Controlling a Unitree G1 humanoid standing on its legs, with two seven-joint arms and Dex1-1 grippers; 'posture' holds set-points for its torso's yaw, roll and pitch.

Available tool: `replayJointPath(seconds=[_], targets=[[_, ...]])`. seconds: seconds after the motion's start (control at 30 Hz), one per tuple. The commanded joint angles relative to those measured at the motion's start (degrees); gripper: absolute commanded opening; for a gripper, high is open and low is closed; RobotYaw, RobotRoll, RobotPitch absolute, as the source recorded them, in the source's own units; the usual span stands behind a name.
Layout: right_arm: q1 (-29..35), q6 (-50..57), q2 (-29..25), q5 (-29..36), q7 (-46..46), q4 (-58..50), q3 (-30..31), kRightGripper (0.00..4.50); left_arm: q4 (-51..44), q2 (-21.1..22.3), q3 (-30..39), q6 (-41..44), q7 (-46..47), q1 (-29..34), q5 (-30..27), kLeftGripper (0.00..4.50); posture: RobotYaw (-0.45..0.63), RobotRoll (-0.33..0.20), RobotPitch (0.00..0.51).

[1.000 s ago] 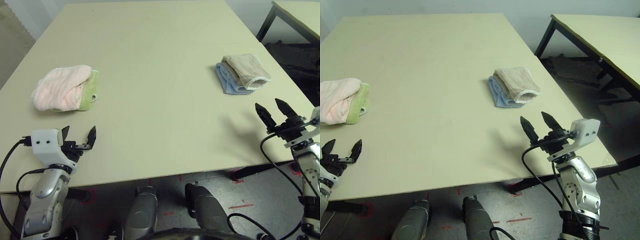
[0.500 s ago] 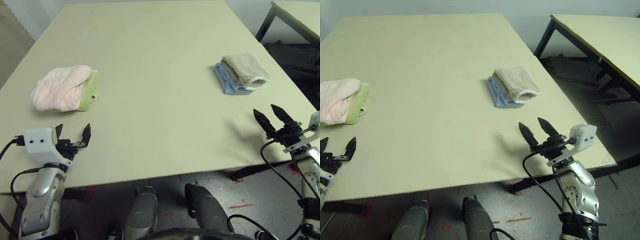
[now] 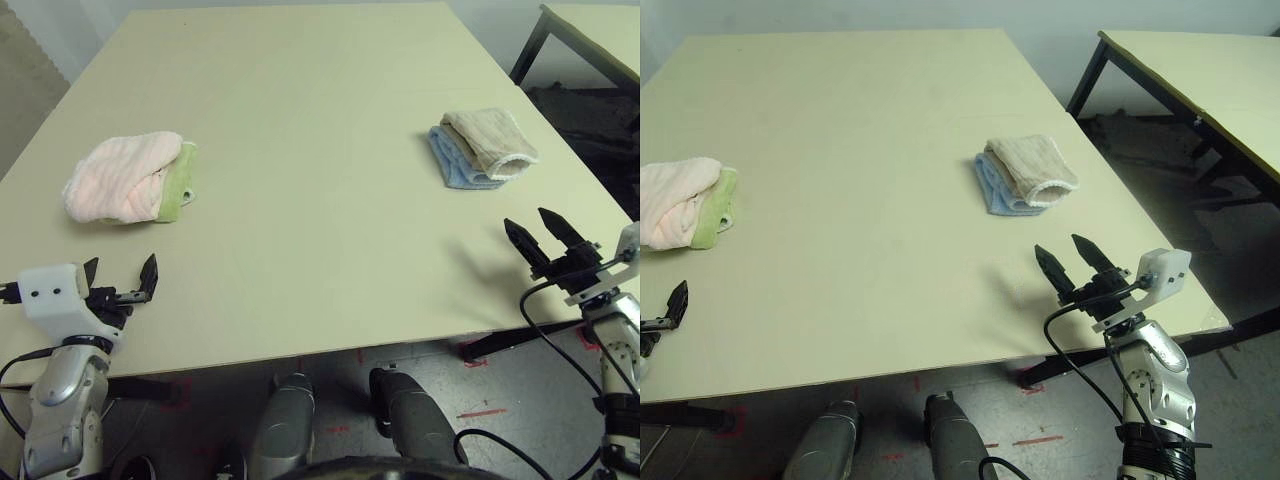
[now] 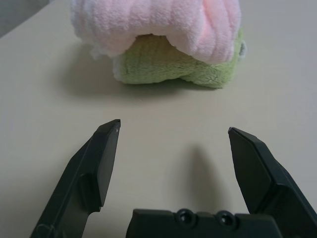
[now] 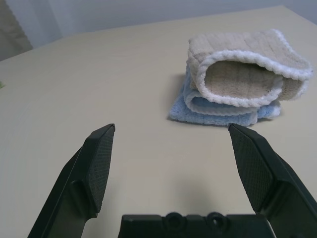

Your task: Fold the towel and set it aside.

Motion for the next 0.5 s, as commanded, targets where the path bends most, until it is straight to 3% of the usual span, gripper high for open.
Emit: replayJointPath(seconds=[0.03,0.5], targets=[[0.39,-0.42,-0.01,0.47,0.32,1.03,-0.28,4.5,2.22,0.19,-0.14,-1.18,-0.76,-0.05,1.05,4.45,0.1,0.0,0.138],[-0.39,-1.12,0.04,0.2,0.35,2.39,-0.11,4.5,3.82,-0.47,-0.79,-2.84,-1.27,-1.1,2.2,4.45,0.11,0.0,0.129]])
